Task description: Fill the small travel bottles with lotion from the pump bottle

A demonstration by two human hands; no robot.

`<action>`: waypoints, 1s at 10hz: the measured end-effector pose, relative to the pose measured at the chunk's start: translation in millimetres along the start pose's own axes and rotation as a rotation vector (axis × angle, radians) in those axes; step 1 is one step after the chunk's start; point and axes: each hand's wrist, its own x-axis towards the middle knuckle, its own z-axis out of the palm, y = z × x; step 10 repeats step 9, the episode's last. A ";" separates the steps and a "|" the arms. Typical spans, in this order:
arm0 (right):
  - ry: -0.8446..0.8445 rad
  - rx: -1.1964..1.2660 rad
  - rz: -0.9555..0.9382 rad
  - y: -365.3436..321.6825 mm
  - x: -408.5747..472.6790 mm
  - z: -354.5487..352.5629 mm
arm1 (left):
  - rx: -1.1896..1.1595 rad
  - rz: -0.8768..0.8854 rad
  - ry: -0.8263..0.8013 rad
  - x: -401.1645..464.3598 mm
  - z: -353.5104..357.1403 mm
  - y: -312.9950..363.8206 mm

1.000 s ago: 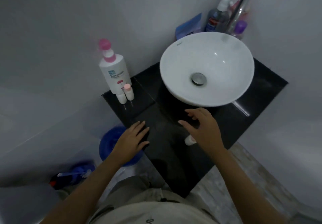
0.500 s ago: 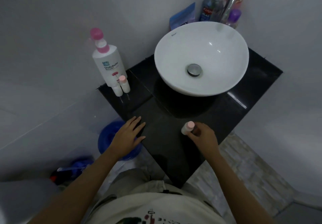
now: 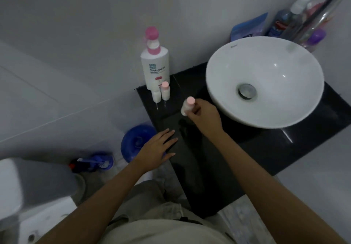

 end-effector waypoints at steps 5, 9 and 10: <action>-0.081 -0.001 0.102 -9.5 98.9 45.0 | 0.018 -0.018 0.051 -0.4 0.9 1.8; -0.170 0.019 0.133 -16.9 100.1 42.5 | -0.021 -0.018 0.047 -1.0 -0.1 2.0; -0.170 0.019 0.133 -16.9 100.1 42.5 | -0.021 -0.018 0.047 -1.0 -0.1 2.0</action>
